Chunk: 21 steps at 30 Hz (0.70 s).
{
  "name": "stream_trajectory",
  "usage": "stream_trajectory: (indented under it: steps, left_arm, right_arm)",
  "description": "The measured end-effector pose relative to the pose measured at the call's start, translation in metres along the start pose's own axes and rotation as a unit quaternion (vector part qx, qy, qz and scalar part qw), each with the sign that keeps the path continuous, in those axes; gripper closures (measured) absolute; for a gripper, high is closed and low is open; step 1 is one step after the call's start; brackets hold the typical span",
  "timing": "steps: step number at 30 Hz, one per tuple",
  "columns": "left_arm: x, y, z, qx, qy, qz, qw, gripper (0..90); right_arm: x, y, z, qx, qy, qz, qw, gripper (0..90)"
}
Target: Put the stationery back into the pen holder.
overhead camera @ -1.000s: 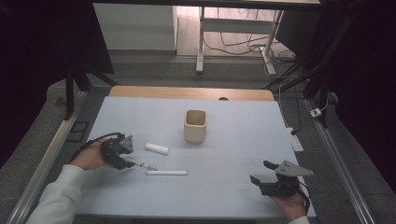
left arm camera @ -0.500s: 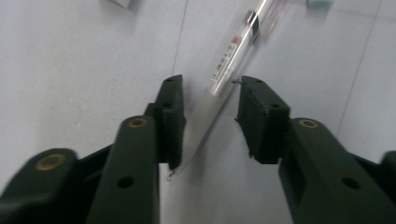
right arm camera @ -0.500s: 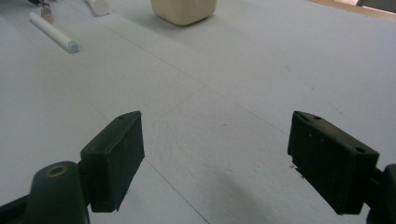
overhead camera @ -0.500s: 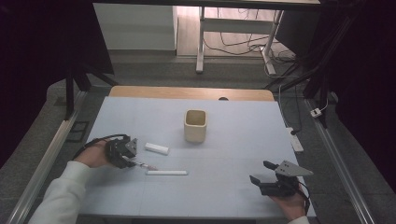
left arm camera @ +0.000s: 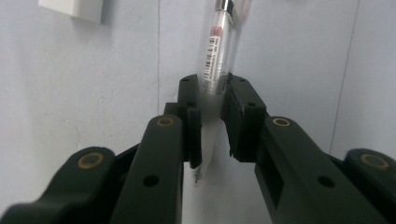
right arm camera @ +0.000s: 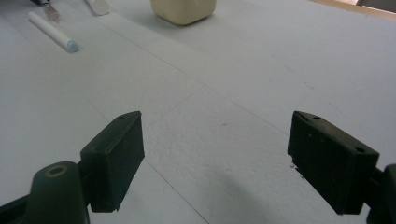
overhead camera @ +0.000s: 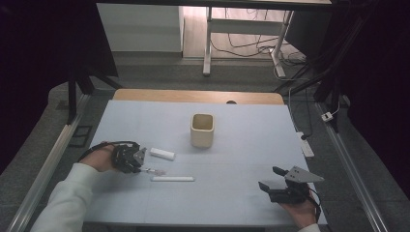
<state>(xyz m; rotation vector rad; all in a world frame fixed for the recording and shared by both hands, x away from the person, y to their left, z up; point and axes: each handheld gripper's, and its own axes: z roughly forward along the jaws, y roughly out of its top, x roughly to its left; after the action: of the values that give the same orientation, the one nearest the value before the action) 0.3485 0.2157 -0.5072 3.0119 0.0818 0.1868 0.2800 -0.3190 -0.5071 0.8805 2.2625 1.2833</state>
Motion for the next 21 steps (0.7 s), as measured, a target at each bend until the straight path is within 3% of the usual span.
stream_trajectory:
  steps: [3,10,16,21]
  left_arm:
    - [0.0,0.001,0.0,0.004,0.001,0.011,0.9999,78.6]
    - [0.0,-0.001,0.0,-0.004,0.0,0.008,1.0,79.7]
    - [-0.001,-0.011,-0.008,-0.052,0.007,-0.021,0.9984,79.8]
    - [-0.005,-0.014,-0.021,-0.101,0.017,-0.038,0.994,79.8]
  right_arm:
    - [0.0,0.0,0.0,0.0,0.0,0.0,1.0,18.6]
    - [-0.001,0.0,0.0,0.0,-0.002,0.0,1.0,18.6]
    - [-0.001,0.0,0.0,0.001,-0.002,0.001,1.0,18.6]
    - [-0.001,0.0,0.0,0.001,-0.002,0.002,1.0,18.6]
